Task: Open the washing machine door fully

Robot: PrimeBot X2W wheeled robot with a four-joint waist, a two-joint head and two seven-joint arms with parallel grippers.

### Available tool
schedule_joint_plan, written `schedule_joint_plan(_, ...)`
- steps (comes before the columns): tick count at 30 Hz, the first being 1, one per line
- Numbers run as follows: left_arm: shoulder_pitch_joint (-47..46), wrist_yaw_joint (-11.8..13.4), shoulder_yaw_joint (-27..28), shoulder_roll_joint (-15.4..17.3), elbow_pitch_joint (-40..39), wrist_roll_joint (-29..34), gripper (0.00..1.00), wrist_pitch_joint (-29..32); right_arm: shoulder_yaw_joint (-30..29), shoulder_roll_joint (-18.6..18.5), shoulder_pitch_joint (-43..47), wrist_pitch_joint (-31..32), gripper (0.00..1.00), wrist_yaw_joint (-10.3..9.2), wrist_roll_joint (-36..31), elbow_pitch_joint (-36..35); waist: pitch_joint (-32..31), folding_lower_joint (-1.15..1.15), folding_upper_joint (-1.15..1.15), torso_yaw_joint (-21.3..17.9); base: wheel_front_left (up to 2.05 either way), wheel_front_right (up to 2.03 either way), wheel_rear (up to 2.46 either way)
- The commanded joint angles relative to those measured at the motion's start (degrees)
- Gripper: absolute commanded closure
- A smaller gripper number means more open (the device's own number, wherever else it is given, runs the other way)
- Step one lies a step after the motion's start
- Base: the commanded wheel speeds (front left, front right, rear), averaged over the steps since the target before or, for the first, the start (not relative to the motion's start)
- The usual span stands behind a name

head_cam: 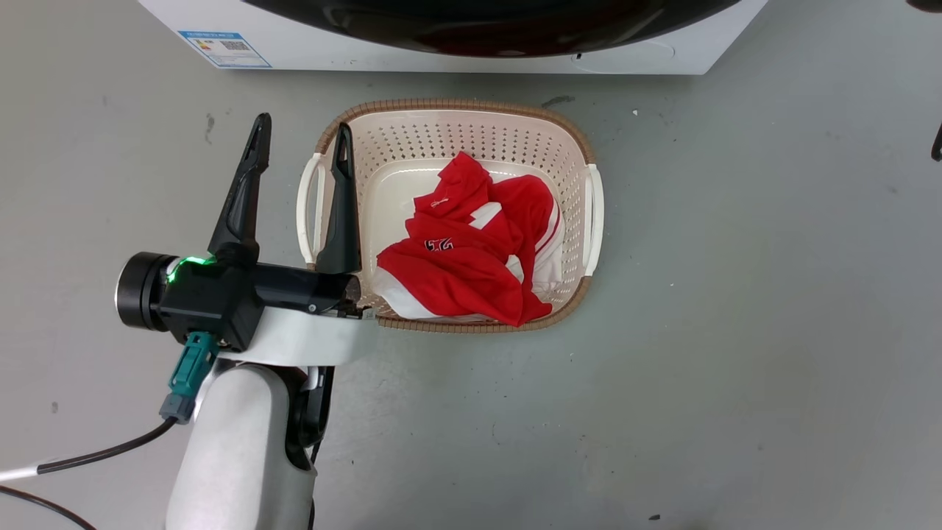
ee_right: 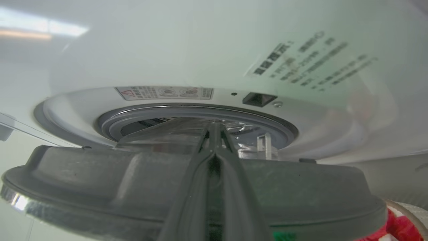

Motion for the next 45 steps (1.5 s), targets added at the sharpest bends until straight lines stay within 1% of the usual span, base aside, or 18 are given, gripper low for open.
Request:
schedule_joint_plan(1, -0.68, -0.09, 0.18, -0.05, 0.13, 0.33, 0.00, -0.15, 0.56, 0.76, 1.38, 1.27, 1.00, 0.00, 0.74, -0.74, -0.35, 0.00, 0.00, -0.19, 0.00, 0.00, 0.00)
schedule_joint_plan(6, -0.44, -0.29, 0.07, -0.05, 0.73, 0.22, 0.00, -0.14, 1.44, 1.03, 3.74, 4.20, 1.00, 0.00, 1.59, -1.13, -1.90, 0.00, 0.00, -0.58, 0.00, 0.00, 0.00)
schedule_joint_plan(11, 0.82, -0.11, 0.23, -0.05, 1.21, 0.06, 0.00, -0.14, 1.69, 1.89, 6.96, 7.09, 1.00, 0.01, 3.39, -3.40, -4.42, 0.00, 0.00, -1.26, 0.00, 0.00, 0.00)
schedule_joint_plan(19, 3.06, -0.67, 0.53, -0.05, 2.55, 0.11, 0.00, -0.14, 2.39, 2.34, 14.39, 10.85, 1.00, 0.00, 5.87, -7.71, -9.31, 0.00, 0.00, -2.46, 0.00, 0.00, 0.00)
schedule_joint_plan(25, 5.61, -0.47, 0.48, -0.05, 3.56, -0.25, 0.00, -0.14, 3.76, 3.03, 20.75, 13.66, 1.00, 0.00, 7.50, -10.94, -13.60, 0.00, 0.00, -2.86, 0.00, 0.00, 0.00)
schedule_joint_plan(26, 6.95, -0.59, 0.51, -0.05, 3.96, -0.27, 0.00, -0.14, 4.53, 3.73, 23.91, 14.34, 1.00, 0.00, 8.01, -12.83, -15.52, 0.00, 0.00, -3.07, 0.00, 0.00, 0.00)
schedule_joint_plan(38, 10.71, -1.00, 0.30, -0.05, 5.07, -0.77, 0.00, -0.14, 7.97, 7.16, 34.97, 15.08, 1.00, 0.01, 9.86, -20.25, -21.19, 0.00, 0.00, -3.23, 0.00, 0.00, 0.00)
schedule_joint_plan(45, 11.97, -0.68, -0.48, -0.05, 5.33, -1.21, 0.00, -0.14, 9.71, 9.25, 39.98, 13.44, 1.00, 0.00, 9.65, -25.48, -23.00, 0.00, 0.00, -3.11, 0.00, 0.00, 0.00)
